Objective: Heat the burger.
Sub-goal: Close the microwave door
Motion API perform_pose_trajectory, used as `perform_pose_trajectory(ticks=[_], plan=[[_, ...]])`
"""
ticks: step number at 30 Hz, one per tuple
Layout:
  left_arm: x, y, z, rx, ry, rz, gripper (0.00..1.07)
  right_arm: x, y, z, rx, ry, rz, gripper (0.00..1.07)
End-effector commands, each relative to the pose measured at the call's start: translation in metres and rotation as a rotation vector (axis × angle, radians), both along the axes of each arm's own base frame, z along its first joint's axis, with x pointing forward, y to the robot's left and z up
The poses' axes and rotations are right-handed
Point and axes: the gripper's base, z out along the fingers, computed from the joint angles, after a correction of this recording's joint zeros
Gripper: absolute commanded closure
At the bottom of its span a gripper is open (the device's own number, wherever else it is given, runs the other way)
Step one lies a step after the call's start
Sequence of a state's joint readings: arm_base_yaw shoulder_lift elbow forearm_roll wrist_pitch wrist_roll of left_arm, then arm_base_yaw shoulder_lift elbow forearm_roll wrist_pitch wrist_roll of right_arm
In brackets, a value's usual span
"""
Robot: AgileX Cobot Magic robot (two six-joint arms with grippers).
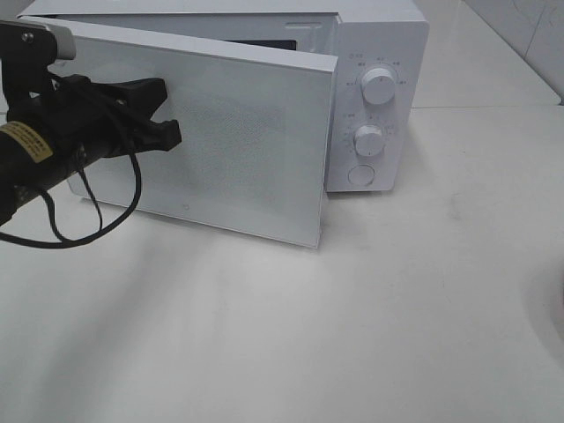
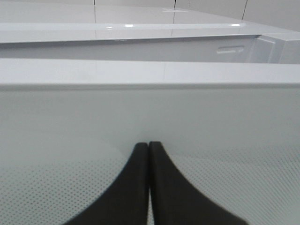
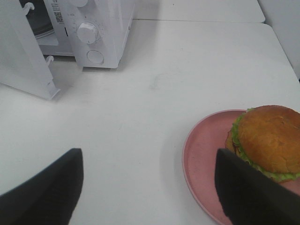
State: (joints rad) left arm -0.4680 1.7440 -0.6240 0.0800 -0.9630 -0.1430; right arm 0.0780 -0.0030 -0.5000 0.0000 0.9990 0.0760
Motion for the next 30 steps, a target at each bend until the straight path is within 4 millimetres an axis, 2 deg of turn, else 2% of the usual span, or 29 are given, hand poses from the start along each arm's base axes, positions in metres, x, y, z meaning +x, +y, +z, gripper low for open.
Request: perform_pose_trajectory(ticks=[1, 3, 6, 8, 10, 11, 14, 16, 19, 21, 30], plan=[[0.005, -0.007, 0.002, 0.001, 0.013, -0.003, 1.07, -0.004, 0.000, -0.001, -0.007, -0.030, -0.002, 0.32], [0.009, -0.018, 0.003, 0.006, -0.001, -0.006, 1.07, -0.004, 0.000, -0.001, -0.007, -0.030, -0.002, 0.32], [0.009, -0.022, 0.003, 0.002, -0.002, -0.006, 1.07, -0.004, 0.000, -0.001, -0.007, -0.030, -0.002, 0.32], [0.010, -0.039, 0.001, 0.008, 0.010, 0.006, 1.07, -0.004, 0.000, -0.001, -0.007, -0.030, -0.002, 0.32], [0.010, -0.043, 0.000, 0.011, 0.016, 0.012, 1.07, -0.004, 0.000, -0.001, -0.007, -0.030, -0.002, 0.32], [0.011, -0.053, -0.001, 0.020, 0.021, 0.015, 1.07, -0.004, 0.000, -0.001, -0.007, -0.030, -0.002, 0.32], [0.012, -0.058, -0.002, 0.018, 0.021, 0.020, 1.07, -0.004, 0.000, -0.001, -0.007, -0.030, -0.002, 0.32], [0.016, -0.074, -0.003, 0.006, 0.048, 0.034, 1.07, -0.004, 0.000, -0.001, -0.007, -0.030, -0.002, 0.32], [0.017, -0.077, -0.003, 0.007, 0.057, 0.036, 1.07, -0.004, 0.000, -0.001, -0.007, -0.030, -0.002, 0.32], [0.024, -0.089, -0.005, 0.004, 0.072, 0.043, 1.07, -0.004, 0.000, -0.001, -0.007, -0.030, -0.002, 0.32], [0.046, -0.101, -0.004, -0.031, 0.093, 0.092, 1.07, -0.004, 0.000, -0.001, -0.007, -0.030, -0.002, 0.32]])
